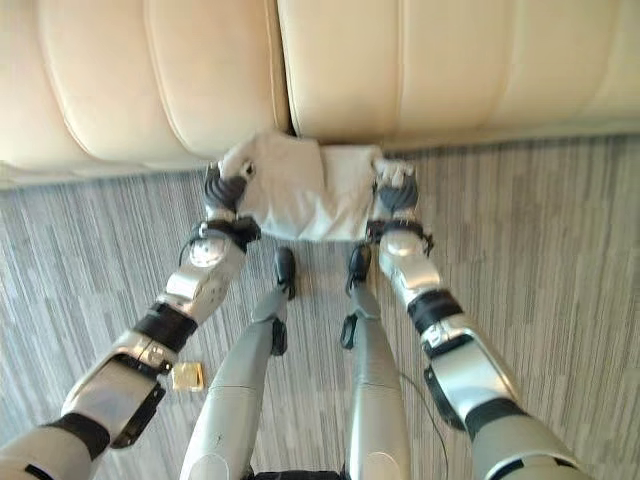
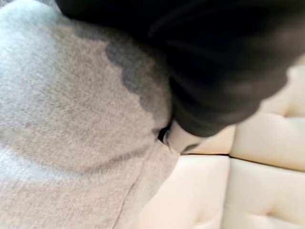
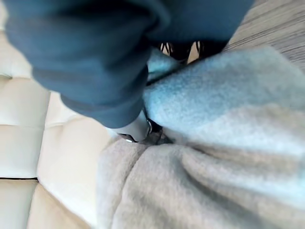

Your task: Pick up all the scattered cushions and arrange them neatly on the sofa.

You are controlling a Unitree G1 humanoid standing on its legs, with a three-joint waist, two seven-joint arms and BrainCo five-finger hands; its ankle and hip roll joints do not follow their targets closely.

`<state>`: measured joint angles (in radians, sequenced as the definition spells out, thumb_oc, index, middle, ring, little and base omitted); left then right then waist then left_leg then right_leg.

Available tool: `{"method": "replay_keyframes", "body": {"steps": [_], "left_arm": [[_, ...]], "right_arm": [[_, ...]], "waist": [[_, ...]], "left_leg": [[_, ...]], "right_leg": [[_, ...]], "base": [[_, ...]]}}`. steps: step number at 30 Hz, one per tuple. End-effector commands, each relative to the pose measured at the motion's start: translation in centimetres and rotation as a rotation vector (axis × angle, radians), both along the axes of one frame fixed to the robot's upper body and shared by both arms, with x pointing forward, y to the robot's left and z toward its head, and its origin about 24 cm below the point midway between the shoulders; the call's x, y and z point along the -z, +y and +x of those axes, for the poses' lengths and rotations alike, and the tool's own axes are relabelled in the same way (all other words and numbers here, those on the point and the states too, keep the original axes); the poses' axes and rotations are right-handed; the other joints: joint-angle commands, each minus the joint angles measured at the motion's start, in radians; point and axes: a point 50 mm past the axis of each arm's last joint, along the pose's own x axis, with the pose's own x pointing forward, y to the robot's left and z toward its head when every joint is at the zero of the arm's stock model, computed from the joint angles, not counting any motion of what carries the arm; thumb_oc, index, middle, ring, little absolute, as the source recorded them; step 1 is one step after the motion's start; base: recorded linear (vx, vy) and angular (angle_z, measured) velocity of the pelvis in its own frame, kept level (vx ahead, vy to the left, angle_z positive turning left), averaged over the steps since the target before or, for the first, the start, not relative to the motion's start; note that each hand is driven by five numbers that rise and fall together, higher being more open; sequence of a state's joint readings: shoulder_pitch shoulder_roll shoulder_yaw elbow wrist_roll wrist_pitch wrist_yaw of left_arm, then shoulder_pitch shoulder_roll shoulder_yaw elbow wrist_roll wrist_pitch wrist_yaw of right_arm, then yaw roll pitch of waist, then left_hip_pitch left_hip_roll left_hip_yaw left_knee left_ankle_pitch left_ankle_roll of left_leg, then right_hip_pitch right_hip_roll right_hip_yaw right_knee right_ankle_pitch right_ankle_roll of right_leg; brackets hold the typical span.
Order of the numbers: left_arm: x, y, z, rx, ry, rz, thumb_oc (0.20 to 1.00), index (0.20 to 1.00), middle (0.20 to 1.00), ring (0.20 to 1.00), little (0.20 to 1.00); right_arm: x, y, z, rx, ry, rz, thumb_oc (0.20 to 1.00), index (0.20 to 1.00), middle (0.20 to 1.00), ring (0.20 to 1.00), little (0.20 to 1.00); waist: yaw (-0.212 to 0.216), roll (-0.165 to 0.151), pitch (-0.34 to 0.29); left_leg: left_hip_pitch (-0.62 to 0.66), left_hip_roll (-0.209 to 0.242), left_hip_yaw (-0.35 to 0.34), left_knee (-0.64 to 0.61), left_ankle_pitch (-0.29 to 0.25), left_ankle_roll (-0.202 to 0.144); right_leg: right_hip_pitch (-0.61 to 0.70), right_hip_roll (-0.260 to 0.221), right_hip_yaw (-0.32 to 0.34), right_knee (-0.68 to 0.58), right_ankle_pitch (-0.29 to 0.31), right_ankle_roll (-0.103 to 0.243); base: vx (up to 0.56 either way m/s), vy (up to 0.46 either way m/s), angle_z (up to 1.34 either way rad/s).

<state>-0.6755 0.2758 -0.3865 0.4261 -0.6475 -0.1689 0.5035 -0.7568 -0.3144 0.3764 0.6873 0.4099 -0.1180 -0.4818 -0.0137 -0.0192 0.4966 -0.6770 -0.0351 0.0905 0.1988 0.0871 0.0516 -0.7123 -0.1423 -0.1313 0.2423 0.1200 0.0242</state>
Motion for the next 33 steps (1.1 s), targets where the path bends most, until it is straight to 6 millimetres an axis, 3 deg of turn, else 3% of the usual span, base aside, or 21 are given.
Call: {"method": "replay_keyframes", "body": {"steps": [1, 2, 3, 4, 5, 8, 9, 10, 11, 15, 22, 23, 25, 26, 28, 29, 30, 31, 33], "left_arm": [[0.0, -3.9, -2.1, 0.19, -0.085, -0.022, 0.2, 0.2, 0.2, 0.2, 0.2], [0.7, -2.5, -2.4, 0.15, -0.066, -0.027, 0.2, 0.2, 0.2, 0.2, 0.2], [3.0, -2.2, -3.7, 0.174, -0.005, -0.008, 0.2, 0.2, 0.2, 0.2, 0.2], [3.0, -2.2, -3.7, 0.174, -0.003, -0.007, 0.2, 0.2, 0.2, 0.2, 0.2], [4.6, -1.3, -4.6, 0.169, 0.043, 0.013, 0.2, 0.2, 0.2, 0.2, 0.2], [6.3, -0.2, -5.6, 0.151, 0.103, 0.022, 0.2, 0.2, 0.2, 0.2, 0.2], [7.6, 1.8, -6.6, 0.114, 0.159, 0.041, 0.2, 0.2, 0.2, 0.2, 0.2], [7.6, 1.8, -6.6, 0.115, 0.16, 0.041, 0.2, 0.2, 0.2, 0.2, 0.2], [8.5, 2.1, -7.6, 0.11, 0.191, 0.032, 0.2, 0.2, 0.2, 0.2, 0.2], [10.2, 2.9, -8.9, 0.106, 0.271, 0.031, 0.2, 0.2, 0.2, 0.2, 0.2], [13.4, 2.5, -10.6, 0.113, 0.418, 0.034, 0.2, 0.2, 0.2, 0.2, 0.2], [14.3, 1.6, -10.8, 0.149, 0.451, 0.051, 0.2, 0.2, 0.2, 0.2, 0.2], [14.7, 2.7, -10.9, 0.1, 0.485, 0.068, 0.2, 0.2, 0.2, 0.2, 0.2], [14.9, 3.2, -11.1, 0.077, 0.494, 0.071, 0.2, 0.2, 0.2, 0.2, 0.2], [15.1, 3.7, -11.1, 0.047, 0.505, 0.081, 0.2, 0.2, 0.2, 0.2, 0.2], [15.1, 3.7, -11.1, 0.047, 0.505, 0.081, 0.2, 0.2, 0.2, 0.2, 0.2], [15.3, 3.7, -11.1, 0.046, 0.513, 0.086, 0.2, 0.2, 0.2, 0.2, 0.2], [15.0, 3.7, -10.8, 0.039, 0.499, 0.074, 0.2, 0.2, 0.2, 0.2, 0.2], [15.0, 3.8, -10.8, 0.036, 0.497, 0.074, 0.2, 0.2, 0.2, 0.2, 0.2]], "right_arm": [[1.5, 5.5, -2.0, -0.235, -0.014, 0.014, 0.2, 0.2, 0.2, 0.2, 0.2], [2.0, 4.2, -2.5, -0.194, -0.011, -0.006, 0.2, 0.2, 0.2, 0.2, 0.2], [4.5, 3.6, -4.1, -0.239, 0.07, -0.003, 0.2, 0.2, 0.2, 0.2, 0.2], [4.6, 3.6, -4.1, -0.239, 0.072, -0.003, 0.2, 0.2, 0.2, 0.2, 0.2], [5.8, 3.2, -5.3, -0.238, 0.105, 0.01, 0.2, 0.2, 0.2, 0.2, 0.2], [7.1, 2.4, -6.3, -0.223, 0.142, 0.045, 0.2, 0.2, 0.2, 0.2, 0.2], [4.0, 1.0, -6.8, -0.253, 0.032, 0.2, 0.2, 0.2, 0.2, 0.2, 0.2], [4.0, 1.0, -6.9, -0.253, 0.033, 0.2, 0.2, 0.2, 0.2, 0.2, 0.2], [6.3, -0.9, -8.2, -0.189, 0.097, 0.178, 0.2, 0.2, 0.2, 0.2, 0.2], [8.2, -2.6, -8.9, -0.119, 0.171, 0.229, 0.2, 0.2, 0.2, 0.2, 0.2], [12.2, -0.3, -11.2, -0.151, 0.343, 0.113, 0.2, 0.2, 0.2, 0.2, 0.2], [15.2, 0.4, -11.8, -0.142, 0.472, 0.097, 0.2, 0.2, 0.2, 0.2, 0.2], [12.9, -0.1, -11.3, -0.136, 0.382, 0.096, 0.2, 0.2, 0.2, 0.2, 0.2], [12.3, -0.2, -11.3, -0.133, 0.353, 0.1, 0.2, 0.2, 0.2, 0.2, 0.2], [12.1, -0.1, -11.6, -0.129, 0.341, 0.103, 0.2, 0.2, 0.2, 0.2, 0.2], [12.1, -0.1, -11.6, -0.129, 0.341, 0.103, 0.2, 0.2, 0.2, 0.2, 0.2], [12.2, 0.0, -11.6, -0.133, 0.346, 0.107, 0.2, 0.2, 0.2, 0.2, 0.2], [12.2, 0.0, -11.4, -0.131, 0.343, 0.11, 0.2, 0.2, 0.2, 0.2, 0.2], [12.2, 0.0, -11.3, -0.127, 0.343, 0.117, 0.2, 0.2, 0.2, 0.2, 0.2]], "waist": [[0.029, 0.013, -0.058], [0.025, 0.008, -0.069], [0.023, 0.002, -0.098], [0.023, 0.002, -0.096], [0.025, -0.002, -0.129], [0.026, -0.005, -0.158], [0.023, -0.013, -0.19], [0.024, -0.013, -0.192], [0.018, -0.019, -0.222], [0.025, -0.022, -0.271], [0.021, 0.007, -0.29], [0.025, 0.016, -0.284], [0.014, 0.018, -0.273], [0.011, 0.013, -0.262], [0.015, 0.005, -0.23], [0.015, 0.005, -0.231], [0.01, 0.003, -0.223], [0.015, -0.005, -0.217], [0.021, -0.006, -0.217]], "left_leg": [[0.166, 0.006, -0.041, -0.094, -0.048, -0.086], [0.207, 0.009, -0.036, -0.114, -0.049, -0.086], [0.283, 0.014, -0.032, -0.148, -0.049, -0.082], [0.29, 0.014, -0.032, -0.151, -0.048, -0.082], [0.352, 0.02, -0.026, -0.182, -0.046, -0.081], [0.427, 0.025, -0.02, -0.226, -0.041, -0.081], [0.483, 0.028, -0.007, -0.256, -0.041, -0.081], [0.483, 0.028, -0.007, -0.258, -0.039, -0.081], [0.526, 0.029, 0.002, -0.277, -0.043, -0.078], [0.588, 0.028, 0.008, -0.286, -0.061, -0.07], [0.677, -0.005, -0.011, -0.284, -0.102, -0.019], [0.691, -0.013, -0.021, -0.281, -0.107, -0.009], [0.709, -0.026, -0.031, -0.283, -0.112, 0.007], [0.725, -0.036, -0.028, -0.286, -0.116, 0.019], [0.753, -0.046, -0.014, -0.286, -0.136, 0.037], [0.753, -0.047, -0.013, -0.286, -0.136, 0.037], [0.757, -0.042, -0.018, -0.286, -0.136, 0.031], [0.753, -0.038, -0.003, -0.286, -0.136, 0.023], [0.754, -0.041, 0.004, -0.286, -0.14, 0.02]], "right_leg": [[0.212, -0.02, -0.017, -0.077, -0.122, 0.091], [0.259, -0.016, -0.022, -0.105, -0.114, 0.096], [0.338, -0.013, -0.028, -0.144, -0.104, 0.1], [0.344, -0.013, -0.028, -0.148, -0.103, 0.1], [0.407, -0.012, -0.035, -0.187, -0.095, 0.104], [0.48, -0.009, -0.041, -0.237, -0.083, 0.11], [0.528, -0.001, -0.04, -0.27, -0.078, 0.114], [0.528, -0.001, -0.04, -0.272, -0.076, 0.114], [0.566, 0.006, -0.04, -0.29, -0.072, 0.119], [0.629, 0.006, -0.041, -0.31, -0.077, 0.124], [0.675, -0.024, -0.023, -0.183, -0.132, 0.14], [0.666, -0.031, -0.02, -0.122, -0.143, 0.145], [0.607, -0.048, 0.003, 0.051, -0.122, 0.148], [0.565, -0.064, 0.012, 0.141, -0.081, 0.146], [0.481, -0.07, 0.037, 0.297, -0.02, 0.139], [0.48, -0.07, 0.037, 0.298, -0.021, 0.139], [0.448, -0.026, 0.057, 0.307, -0.061, 0.131], [0.383, 0.049, 0.048, 0.217, -0.129, 0.121], [0.389, 0.054, 0.025, 0.146, -0.119, 0.122]], "base": [[0.07, -0.001, -0.05], [0.11, 0.003, -0.09], [0.09, 0.0, -0.07], [0.13, 0.0, -0.02], [0.06, -0.002, -0.02], [0.09, -0.004, -0.06], [0.08, -0.001, -0.06], [0.07, 0.009, -0.05], [0.02, 0.01, -0.09], [0.03, 0.026, -0.13], [0.03, 0.168, 0.02], [-0.01, 0.215, 0.13], [-0.03, 0.222, 0.15], [-0.04, 0.177, 0.2], [-0.03, 0.141, 0.07], [-0.01, 0.061, -0.2], [0.0, -0.035, -0.45], [0.01, -0.037, -0.43], [0.06, -0.028, -0.19]]}}
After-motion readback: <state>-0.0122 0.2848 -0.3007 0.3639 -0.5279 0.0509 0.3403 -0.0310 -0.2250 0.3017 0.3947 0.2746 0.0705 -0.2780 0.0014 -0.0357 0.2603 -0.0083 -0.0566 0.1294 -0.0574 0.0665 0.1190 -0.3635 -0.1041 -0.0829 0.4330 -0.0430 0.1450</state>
